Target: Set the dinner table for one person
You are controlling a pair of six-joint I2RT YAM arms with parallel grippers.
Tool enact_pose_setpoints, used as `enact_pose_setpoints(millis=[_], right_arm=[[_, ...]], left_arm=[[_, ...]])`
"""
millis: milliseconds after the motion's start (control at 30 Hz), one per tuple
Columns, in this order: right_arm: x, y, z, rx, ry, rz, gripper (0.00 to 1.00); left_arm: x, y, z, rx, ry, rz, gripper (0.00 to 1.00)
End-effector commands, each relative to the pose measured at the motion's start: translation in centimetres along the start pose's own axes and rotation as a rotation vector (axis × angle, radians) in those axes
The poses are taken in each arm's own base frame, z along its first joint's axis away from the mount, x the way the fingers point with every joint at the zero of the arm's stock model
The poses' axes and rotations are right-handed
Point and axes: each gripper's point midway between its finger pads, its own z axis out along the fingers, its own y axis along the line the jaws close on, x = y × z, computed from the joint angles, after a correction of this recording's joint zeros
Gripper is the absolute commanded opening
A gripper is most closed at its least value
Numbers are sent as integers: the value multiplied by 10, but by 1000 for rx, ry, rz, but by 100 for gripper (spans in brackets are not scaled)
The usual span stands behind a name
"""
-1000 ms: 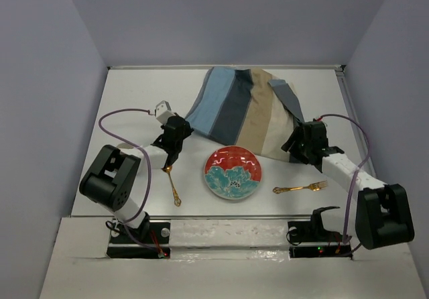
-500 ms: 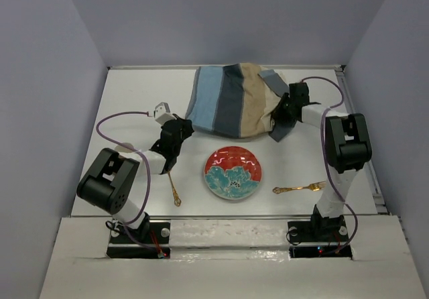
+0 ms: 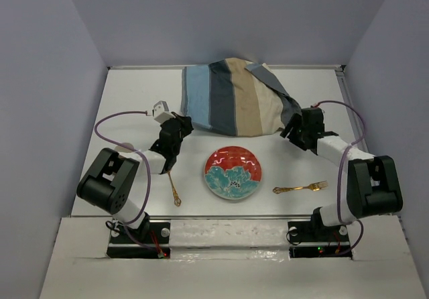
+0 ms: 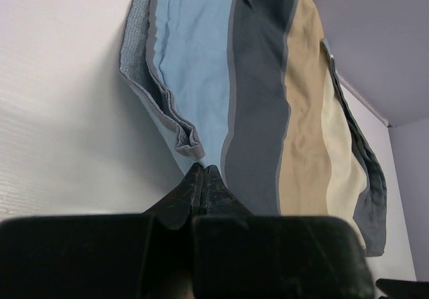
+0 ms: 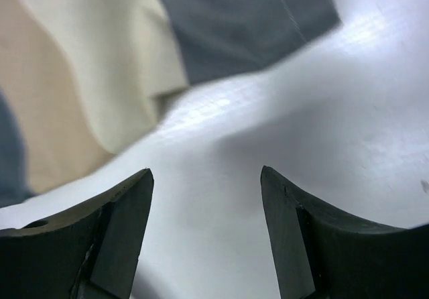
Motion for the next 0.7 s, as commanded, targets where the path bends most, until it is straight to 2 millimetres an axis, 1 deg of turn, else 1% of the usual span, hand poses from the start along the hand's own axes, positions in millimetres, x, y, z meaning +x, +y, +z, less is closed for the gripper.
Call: enact_pose_setpoints(millis=[0,33,67,100,133,167,200,233,333,367,400,433,467,500,533,567,667], right_arm=[[-8,-25,6,102,-73,93,68],[-9,-31,11,123,-74,133,68],[-10,-33,14,123,-74,156,68],[-11,-33,17,115,-70,180,68],[-13,-27,21,93,-75,209,68],[-12,-34,25,118,-72,229,68],[-18,-32,28,108,-96,241,68],[-24,-34,30,113,-109,268,68],[-29,-45,37,145,-134,309,66],[-31,-45,39,151,-139,312,65],[-29,-50,43,174,-139,309,63],[-35,-53,45,182,-146,313,61],[-32,-55,47,191,-140,311,58],[-35,-57,49,204,-153,307,54],[-33,-60,52,217,-147,303,51],[-36,-63,53,222,-149,308,50],[-38,-62,57,224,-144,295,46]], left_arm=[[-31,-15,-3,37,-110,-10,0],[-28,-13,-3,34,-103,-5,0],[-28,-12,-3,32,-101,-6,0],[-26,-11,-4,32,-97,-6,0],[-24,-10,-4,32,-91,-4,0],[-22,-7,-4,27,-86,-1,0],[-21,-7,-4,27,-82,0,0],[-19,-6,-5,25,-78,2,0],[-18,-2,-5,16,-77,9,0],[-18,-2,-5,17,-78,8,0],[-17,-2,-5,17,-76,9,0],[-18,-3,-4,18,-77,8,0],[-18,-4,-4,22,-77,7,0],[-18,-4,-4,21,-78,7,0],[-18,-4,-4,21,-78,4,0],[-17,-2,-4,18,-75,6,0],[-18,-3,-5,18,-79,5,0]])
